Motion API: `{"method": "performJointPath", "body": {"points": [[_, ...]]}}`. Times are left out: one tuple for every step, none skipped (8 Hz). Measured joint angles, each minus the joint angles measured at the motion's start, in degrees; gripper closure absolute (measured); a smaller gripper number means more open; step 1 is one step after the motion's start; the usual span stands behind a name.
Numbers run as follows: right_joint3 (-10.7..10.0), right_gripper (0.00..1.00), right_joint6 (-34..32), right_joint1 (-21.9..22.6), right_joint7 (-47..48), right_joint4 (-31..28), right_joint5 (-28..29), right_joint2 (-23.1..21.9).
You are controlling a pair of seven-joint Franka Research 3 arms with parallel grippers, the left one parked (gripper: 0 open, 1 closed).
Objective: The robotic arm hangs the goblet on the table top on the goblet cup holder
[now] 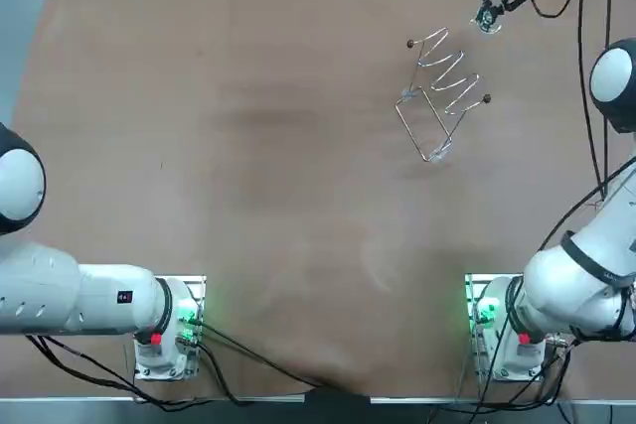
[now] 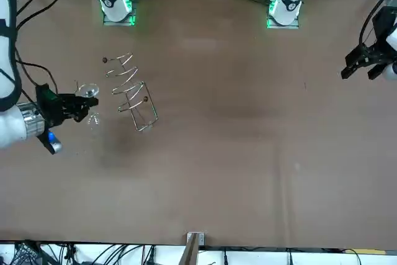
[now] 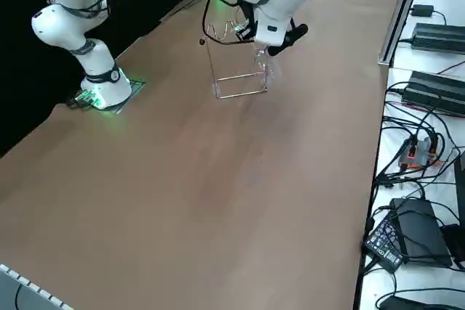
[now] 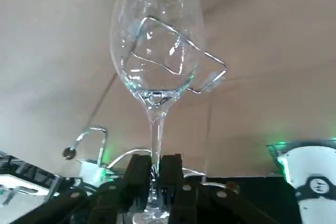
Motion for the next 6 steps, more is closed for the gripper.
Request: {"method": "performJointPath", "body": {"points": [[0.0,0.89,0.8,0.4,1.5,0.0,1.1,0.0],[0.0,0.89,1.1,1.0,3.1,0.0,2.0,0.0],[0.0,0.89,1.1,1.7,4.6,0.0,2.7,0.1],[0.0,0.89,1.2,2.4,5.6,0.0,3.1,0.1],[0.0,0.89,1.5,2.9,6.1,0.0,3.2,0.2],[0.0,0.89,1.8,3.3,6.6,0.0,3.2,0.2]]}}
